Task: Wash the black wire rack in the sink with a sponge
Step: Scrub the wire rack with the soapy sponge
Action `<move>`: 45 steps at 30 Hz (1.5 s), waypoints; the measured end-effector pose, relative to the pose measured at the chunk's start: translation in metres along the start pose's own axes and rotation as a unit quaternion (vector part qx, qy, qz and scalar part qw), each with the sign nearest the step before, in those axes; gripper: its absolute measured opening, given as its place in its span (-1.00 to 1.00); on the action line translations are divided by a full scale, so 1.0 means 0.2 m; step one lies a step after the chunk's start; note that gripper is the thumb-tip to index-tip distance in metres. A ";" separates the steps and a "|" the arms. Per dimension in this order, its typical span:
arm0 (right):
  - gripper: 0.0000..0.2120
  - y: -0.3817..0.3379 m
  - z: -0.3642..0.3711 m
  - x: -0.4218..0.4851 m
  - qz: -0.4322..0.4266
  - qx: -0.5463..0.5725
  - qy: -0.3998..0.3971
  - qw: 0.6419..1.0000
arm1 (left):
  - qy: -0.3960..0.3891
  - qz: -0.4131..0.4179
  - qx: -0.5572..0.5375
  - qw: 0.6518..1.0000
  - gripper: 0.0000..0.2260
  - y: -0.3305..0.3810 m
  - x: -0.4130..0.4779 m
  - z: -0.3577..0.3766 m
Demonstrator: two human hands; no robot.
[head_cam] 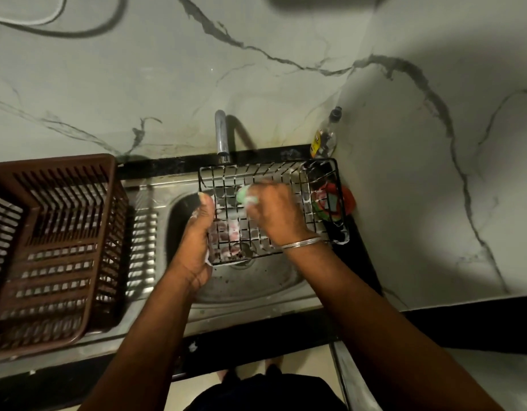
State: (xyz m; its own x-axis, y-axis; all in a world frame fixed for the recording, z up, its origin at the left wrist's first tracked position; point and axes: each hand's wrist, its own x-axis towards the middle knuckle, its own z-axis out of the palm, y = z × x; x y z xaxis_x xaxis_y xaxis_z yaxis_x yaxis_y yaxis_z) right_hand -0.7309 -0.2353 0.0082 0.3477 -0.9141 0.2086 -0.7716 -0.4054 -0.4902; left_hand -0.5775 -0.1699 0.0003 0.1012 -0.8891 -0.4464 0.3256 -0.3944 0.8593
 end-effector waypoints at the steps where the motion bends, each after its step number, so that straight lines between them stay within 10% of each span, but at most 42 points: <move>1: -0.90 0.03 -0.02 0.01 0.045 -0.025 0.056 0.997 | 0.011 -0.002 -0.001 1.000 -0.22 0.00 0.00 -0.01; 5: -0.91 0.00 -0.02 0.01 0.078 -0.046 0.126 0.988 | 0.010 -0.001 0.008 1.000 -0.20 0.01 0.00 0.00; 9: -0.89 -0.09 0.05 0.00 -0.031 0.036 -0.034 0.998 | -0.025 0.026 0.023 0.999 -0.26 0.01 -0.01 0.02; 21: -0.87 -0.01 0.00 0.02 0.086 0.008 0.116 0.989 | 0.014 0.002 0.033 0.999 -0.09 0.01 -0.04 0.02; 31: -0.94 -0.04 0.03 -0.02 0.080 0.019 0.056 0.995 | -0.022 0.006 0.038 0.999 -0.03 -0.01 -0.06 0.03; 40: -0.67 -0.02 0.01 0.00 0.263 0.083 0.139 0.951 | -0.008 0.018 0.024 1.000 0.09 -0.03 -0.05 0.01; 45: -0.72 0.04 -0.02 -0.02 0.179 0.051 0.108 0.977 | 0.011 0.032 0.002 0.999 -0.08 -0.02 -0.04 -0.02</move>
State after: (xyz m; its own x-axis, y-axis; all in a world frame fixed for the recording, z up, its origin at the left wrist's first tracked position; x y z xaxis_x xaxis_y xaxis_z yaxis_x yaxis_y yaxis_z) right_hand -0.7408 -0.2343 0.0060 -0.0629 -0.9823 0.1762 -0.7628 -0.0665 -0.6432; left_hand -0.5767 -0.1603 -0.0013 0.1426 -0.9072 -0.3957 0.3145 -0.3375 0.8872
